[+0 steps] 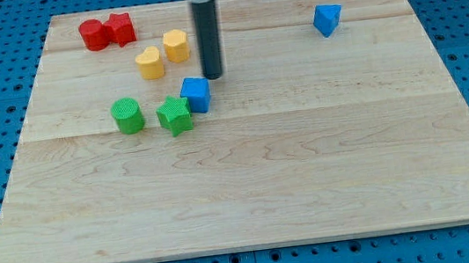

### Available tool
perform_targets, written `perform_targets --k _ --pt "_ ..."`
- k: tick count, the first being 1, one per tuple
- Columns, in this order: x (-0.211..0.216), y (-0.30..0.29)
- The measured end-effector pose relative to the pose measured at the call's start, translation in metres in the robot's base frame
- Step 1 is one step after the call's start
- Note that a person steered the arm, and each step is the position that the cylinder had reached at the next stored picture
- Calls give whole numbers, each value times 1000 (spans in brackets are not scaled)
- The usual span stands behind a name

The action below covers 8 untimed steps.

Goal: Push the blue cube towards blue triangle

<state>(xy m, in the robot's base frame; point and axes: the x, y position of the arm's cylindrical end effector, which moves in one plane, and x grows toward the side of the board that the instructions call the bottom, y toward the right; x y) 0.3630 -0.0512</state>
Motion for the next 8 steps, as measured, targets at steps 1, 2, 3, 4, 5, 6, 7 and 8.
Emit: perform_targets --k 1,2,3,4,5,6,7,8 --pt "0 -51" --pt "40 -39" --pt "50 17" --pt "50 74" --pt "55 111" --pt "62 134" --pt "72 149" --pt "82 162"
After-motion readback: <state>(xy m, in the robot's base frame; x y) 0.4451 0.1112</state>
